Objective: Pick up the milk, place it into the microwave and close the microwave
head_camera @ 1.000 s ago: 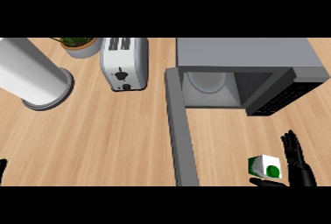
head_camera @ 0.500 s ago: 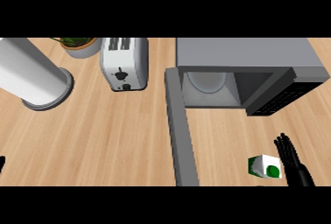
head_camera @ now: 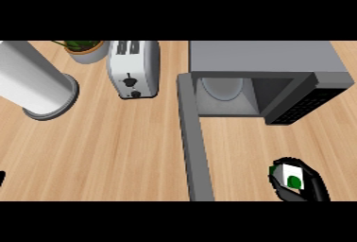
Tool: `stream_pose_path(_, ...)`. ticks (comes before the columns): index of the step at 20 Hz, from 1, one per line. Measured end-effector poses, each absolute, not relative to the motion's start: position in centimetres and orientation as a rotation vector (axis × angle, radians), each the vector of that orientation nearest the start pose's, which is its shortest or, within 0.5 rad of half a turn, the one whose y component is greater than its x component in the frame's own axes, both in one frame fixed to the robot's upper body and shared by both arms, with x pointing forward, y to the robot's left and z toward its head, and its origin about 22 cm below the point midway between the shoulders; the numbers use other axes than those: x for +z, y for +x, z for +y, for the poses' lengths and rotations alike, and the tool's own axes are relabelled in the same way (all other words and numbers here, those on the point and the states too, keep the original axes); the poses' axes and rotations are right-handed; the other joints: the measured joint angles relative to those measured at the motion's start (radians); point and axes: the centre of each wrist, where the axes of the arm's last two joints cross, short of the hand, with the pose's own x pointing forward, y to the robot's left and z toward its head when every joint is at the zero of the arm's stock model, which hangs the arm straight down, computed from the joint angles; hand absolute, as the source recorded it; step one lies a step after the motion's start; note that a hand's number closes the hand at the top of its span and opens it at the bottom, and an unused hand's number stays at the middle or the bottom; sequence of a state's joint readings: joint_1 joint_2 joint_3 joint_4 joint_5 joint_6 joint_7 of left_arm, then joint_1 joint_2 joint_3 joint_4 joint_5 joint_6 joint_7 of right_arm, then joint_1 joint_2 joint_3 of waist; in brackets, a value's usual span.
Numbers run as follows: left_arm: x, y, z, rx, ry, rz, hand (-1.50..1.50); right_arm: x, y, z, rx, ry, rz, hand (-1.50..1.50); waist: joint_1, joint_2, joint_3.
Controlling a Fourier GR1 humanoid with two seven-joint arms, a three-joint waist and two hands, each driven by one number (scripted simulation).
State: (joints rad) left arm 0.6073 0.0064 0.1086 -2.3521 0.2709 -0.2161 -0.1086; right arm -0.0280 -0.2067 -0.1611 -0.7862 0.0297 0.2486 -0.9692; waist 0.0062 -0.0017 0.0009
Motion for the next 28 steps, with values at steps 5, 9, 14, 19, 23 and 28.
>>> stream_pose_path(5, 9.6, 8.8, 28.4, 0.123, 0.0, -1.944, -1.5, -14.0, 18.6, -32.8, 0.013, -0.049, -1.855, 1.5, -0.002, 0.0, -0.001)
stream_pose_path(9, 9.5, 8.6, 28.5, 0.116, -0.007, -1.946, -1.5, -12.5, 20.5, -32.4, 0.006, -0.024, -1.921, 1.5, 0.0, 0.0, -0.001)
stream_pose_path(14, 9.1, 9.2, 28.0, 0.116, -0.016, -1.949, -1.5, -10.0, 24.4, -32.5, 0.005, 0.006, -1.971, 1.5, 0.001, 0.001, -0.001)
stream_pose_path(19, 9.4, 8.3, 27.9, 0.122, -0.029, -1.945, -1.5, -7.5, 26.1, -31.7, 0.023, 0.108, -2.001, 1.5, 0.0, -0.001, -0.001)
stream_pose_path(23, 9.2, 8.0, 28.5, 0.129, -0.027, -1.939, -1.5, -5.8, 26.1, -30.0, 0.029, 0.178, -2.008, 1.5, -0.002, -0.001, -0.001)
stream_pose_path(28, 8.9, 8.1, 28.3, 0.14, -0.023, -1.935, -1.5, -2.7, 27.4, -27.5, 0.095, 0.15, -2.031, 1.5, -0.002, -0.001, -0.002)
